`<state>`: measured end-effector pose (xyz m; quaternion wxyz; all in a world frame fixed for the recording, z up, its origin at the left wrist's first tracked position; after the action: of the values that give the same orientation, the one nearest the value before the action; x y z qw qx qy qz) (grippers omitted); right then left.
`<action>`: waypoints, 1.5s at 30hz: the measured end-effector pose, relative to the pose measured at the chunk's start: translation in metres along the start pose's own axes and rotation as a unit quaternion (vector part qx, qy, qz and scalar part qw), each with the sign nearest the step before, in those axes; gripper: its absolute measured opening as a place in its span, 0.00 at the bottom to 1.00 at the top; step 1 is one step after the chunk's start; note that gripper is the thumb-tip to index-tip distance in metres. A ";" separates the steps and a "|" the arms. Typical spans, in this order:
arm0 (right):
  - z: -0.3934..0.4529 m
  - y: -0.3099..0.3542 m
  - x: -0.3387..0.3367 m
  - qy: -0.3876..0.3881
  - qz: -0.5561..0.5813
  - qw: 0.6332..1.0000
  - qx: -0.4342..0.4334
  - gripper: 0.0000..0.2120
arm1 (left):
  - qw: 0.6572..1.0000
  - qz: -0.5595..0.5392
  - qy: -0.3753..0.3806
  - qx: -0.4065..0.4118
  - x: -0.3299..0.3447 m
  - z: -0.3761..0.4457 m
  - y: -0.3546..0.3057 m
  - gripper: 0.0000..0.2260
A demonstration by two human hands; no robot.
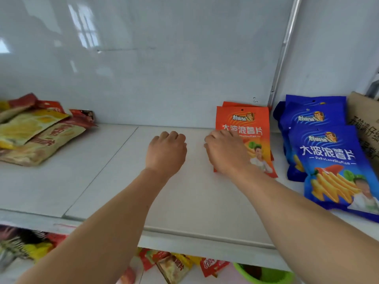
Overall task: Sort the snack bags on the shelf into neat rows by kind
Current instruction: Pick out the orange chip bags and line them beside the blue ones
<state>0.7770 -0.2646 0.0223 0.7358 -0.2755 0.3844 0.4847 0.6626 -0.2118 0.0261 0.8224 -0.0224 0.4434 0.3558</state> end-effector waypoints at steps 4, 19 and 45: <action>-0.011 0.070 -0.002 0.020 0.002 0.999 -0.034 0.09 | 0.998 0.038 0.029 0.031 -0.020 -0.041 0.038 0.12; -0.018 0.342 -0.046 0.026 0.049 0.995 -0.078 0.11 | 0.993 0.081 0.086 -0.026 -0.100 -0.206 0.252 0.12; 0.184 0.709 0.017 0.027 0.239 0.965 -0.105 0.12 | 0.925 -0.024 0.049 -0.376 -0.062 -0.309 0.698 0.19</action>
<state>0.1798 0.1559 0.0864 0.5551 -0.2642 0.4055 0.6765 -0.0026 0.1652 0.0793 0.7393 -0.3582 0.3156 0.4748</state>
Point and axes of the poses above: each hand's wrist, its own z-axis towards the middle knuckle, its own x-axis out of the palm, y = z × x, the point moved 9 cm from there along z, towards the middle knuckle, and after that the axes turned 14 degrees about x, right-handed, at the moved point
